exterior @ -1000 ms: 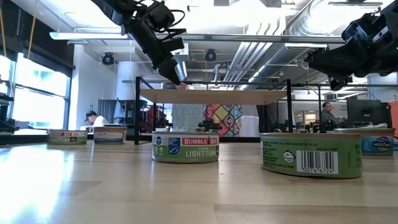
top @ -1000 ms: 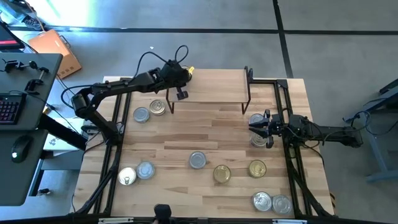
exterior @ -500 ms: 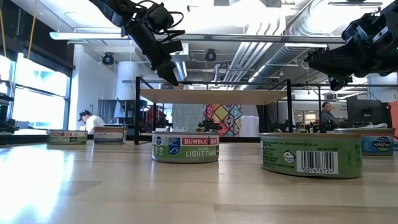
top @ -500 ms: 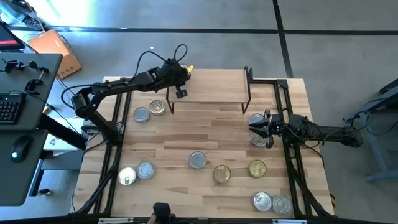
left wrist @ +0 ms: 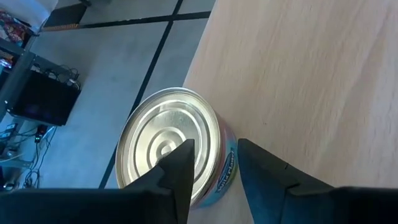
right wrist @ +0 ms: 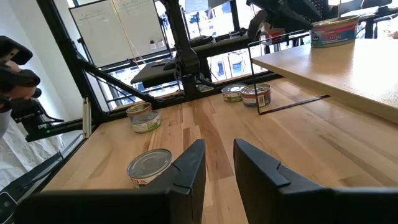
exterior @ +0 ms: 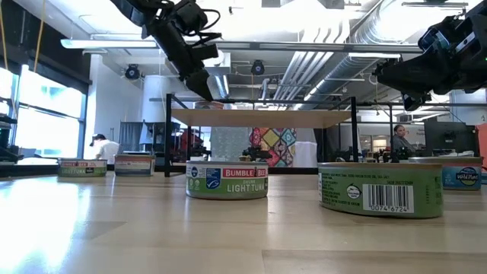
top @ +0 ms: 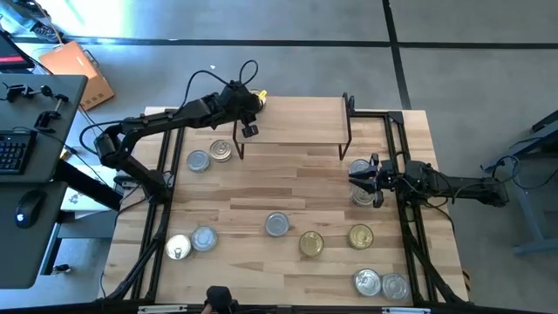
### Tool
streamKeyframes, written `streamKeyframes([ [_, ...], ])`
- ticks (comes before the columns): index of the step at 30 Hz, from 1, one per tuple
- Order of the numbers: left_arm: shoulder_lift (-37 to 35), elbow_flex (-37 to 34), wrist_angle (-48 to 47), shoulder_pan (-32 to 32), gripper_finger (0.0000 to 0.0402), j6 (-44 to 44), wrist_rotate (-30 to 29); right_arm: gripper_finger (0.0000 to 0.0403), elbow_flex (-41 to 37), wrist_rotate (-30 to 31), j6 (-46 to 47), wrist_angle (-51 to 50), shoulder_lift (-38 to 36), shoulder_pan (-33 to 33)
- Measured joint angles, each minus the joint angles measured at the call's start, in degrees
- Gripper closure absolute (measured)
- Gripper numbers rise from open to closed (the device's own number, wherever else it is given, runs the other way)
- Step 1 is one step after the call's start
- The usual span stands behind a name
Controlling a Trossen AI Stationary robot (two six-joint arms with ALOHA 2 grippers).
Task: Stack canned seafood by type on shelf
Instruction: Put the green tuna can on the shelf
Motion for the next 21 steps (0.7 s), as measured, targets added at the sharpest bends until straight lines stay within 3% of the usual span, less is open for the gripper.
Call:
streamKeyframes([
  [12,-6.1,0.1,-1.0,-3.3,0.0289,-7.6,0.3,0.0328,0.0,0.0,0.0,0.0,0.0,0.0],
  [16,-8.4,0.1,-2.9,-8.6,0.0289,-10.4,0.4,0.0328,0.0,0.0,0.0,0.0,0.0,0.0],
  [21,-9.6,-5.5,3.3,-18.8,0.0289,-10.0,0.5,0.0328,0.0,0.0,0.0,0.0,0.0,0.0],
])
